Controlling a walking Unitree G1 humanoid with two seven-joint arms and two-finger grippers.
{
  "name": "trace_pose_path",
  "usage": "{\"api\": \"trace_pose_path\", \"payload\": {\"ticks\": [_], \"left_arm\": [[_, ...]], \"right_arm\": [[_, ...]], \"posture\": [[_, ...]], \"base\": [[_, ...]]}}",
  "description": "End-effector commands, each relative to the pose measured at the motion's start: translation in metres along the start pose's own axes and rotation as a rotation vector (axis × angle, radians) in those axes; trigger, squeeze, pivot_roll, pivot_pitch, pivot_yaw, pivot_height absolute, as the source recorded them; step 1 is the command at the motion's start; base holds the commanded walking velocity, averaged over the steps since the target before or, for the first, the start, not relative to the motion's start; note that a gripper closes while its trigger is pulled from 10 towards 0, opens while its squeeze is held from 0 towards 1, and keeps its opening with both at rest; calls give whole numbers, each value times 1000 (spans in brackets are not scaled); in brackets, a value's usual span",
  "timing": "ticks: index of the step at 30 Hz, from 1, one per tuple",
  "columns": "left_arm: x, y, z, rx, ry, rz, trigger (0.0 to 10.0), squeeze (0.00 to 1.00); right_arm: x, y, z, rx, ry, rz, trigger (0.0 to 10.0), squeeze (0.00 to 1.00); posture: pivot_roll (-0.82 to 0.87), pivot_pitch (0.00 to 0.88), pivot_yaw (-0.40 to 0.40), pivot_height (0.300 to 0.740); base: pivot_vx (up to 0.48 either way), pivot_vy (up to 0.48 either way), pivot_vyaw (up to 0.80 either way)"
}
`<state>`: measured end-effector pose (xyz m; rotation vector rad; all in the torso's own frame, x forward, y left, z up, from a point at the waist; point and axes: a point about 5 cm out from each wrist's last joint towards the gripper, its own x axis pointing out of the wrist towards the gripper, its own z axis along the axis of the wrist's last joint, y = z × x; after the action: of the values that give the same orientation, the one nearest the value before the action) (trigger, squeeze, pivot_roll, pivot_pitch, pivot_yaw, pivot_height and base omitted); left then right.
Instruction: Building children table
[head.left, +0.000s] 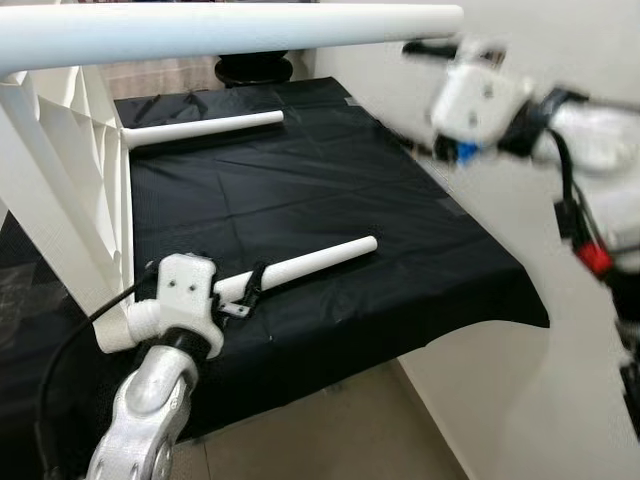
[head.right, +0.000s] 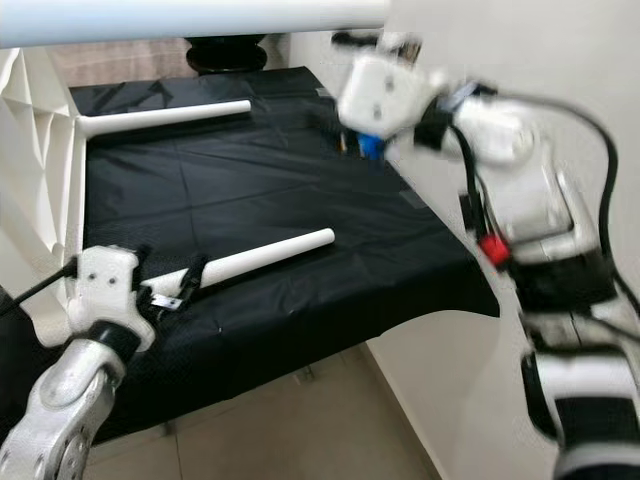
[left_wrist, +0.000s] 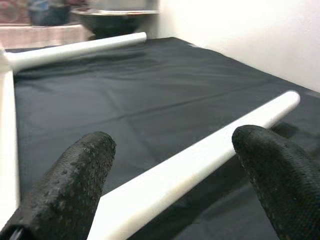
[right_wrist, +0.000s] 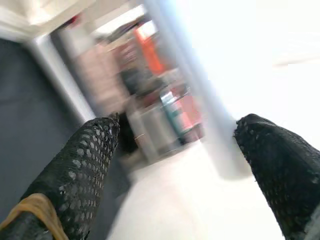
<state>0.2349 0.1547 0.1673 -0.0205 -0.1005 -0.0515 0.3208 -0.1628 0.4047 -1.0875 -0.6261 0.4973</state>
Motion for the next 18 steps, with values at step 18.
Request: {"api": "trace_pose_path", "payload": {"ticks": [18], "left_arm": [[2,15,-15,-140,52,112,10000,0]], "right_arm": [[17,10,13,-34,-108,76,10000,0]], "posture": [[-62,2,-75,740]], "base": [[0,0,0]]}}
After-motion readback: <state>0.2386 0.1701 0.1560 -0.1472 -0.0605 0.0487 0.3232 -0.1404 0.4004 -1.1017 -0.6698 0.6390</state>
